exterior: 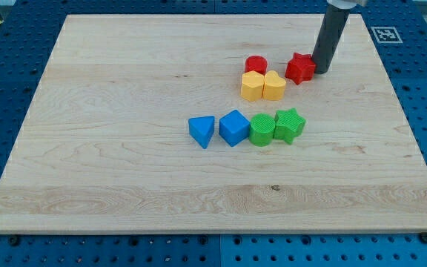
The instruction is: Move your arm below the green star
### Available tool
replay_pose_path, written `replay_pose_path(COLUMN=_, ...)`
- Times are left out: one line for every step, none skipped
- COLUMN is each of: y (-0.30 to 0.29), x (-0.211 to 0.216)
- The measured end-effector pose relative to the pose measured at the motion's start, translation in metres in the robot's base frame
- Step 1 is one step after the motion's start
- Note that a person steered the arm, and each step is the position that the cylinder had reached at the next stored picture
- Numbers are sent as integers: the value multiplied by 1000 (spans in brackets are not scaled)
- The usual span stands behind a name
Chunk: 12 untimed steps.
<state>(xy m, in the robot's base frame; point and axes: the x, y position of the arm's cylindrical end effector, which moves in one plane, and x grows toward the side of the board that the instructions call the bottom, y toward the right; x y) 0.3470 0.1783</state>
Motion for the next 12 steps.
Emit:
replay_pose_path(y=-6, x=6)
replay_pose_path(y=-21, x=9)
replay_pose_path(y=-33, x=9)
replay_pose_path(y=-34, x=9)
replay_pose_path(y=-36, x=9)
replay_pose_path(y=-28, x=9)
replay_pose_path(y=6, x=18)
replay_pose_path(y=36, x=50)
replay_pose_path(y=54, x=88)
replay_pose_path(y=61, x=126)
replay_pose_path(y=54, x=149)
replay_pose_path(y=50, x=151)
